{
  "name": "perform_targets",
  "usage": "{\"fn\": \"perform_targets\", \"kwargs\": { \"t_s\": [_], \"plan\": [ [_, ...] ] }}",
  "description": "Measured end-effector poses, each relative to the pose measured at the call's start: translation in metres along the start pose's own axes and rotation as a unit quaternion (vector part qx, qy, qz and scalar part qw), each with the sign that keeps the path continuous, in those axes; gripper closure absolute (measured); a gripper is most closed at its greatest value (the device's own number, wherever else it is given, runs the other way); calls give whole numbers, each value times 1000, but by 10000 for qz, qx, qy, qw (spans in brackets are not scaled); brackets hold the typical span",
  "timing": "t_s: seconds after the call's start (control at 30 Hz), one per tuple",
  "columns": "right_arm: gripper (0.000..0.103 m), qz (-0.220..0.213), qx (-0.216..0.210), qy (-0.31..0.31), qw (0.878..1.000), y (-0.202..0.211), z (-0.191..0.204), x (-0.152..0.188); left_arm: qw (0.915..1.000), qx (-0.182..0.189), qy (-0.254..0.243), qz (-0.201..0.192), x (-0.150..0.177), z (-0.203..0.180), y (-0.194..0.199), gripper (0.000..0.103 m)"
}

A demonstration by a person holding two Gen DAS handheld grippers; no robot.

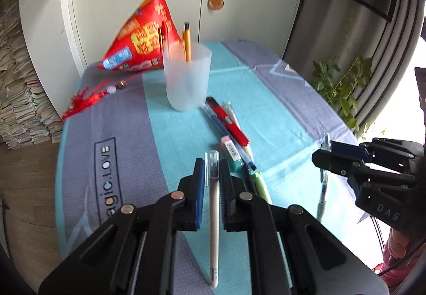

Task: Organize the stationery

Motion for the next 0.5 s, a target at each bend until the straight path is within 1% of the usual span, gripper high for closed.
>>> {"fn": "perform_targets", "kwargs": {
  "t_s": [0.27,0.5],
  "plan": [
    [86,-511,-18,293,9983,35,23,-14,9980,-76,-59,-628,-23,-2,45,95],
    [86,-779,16,324,9964,52,28,-36,9962,-232,36,-841,-52,8,58,97]
  ]
}}
Point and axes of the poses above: each gripper's, at about its wrist camera, not at the fingertips, and y roughly against the way its jaws point, z to its left, x to its underside, the point moved 10 cm from there along -y, roughly the way its jaws point, and after that the axes turned 11 degrees about -x, right-handed, at the moved point
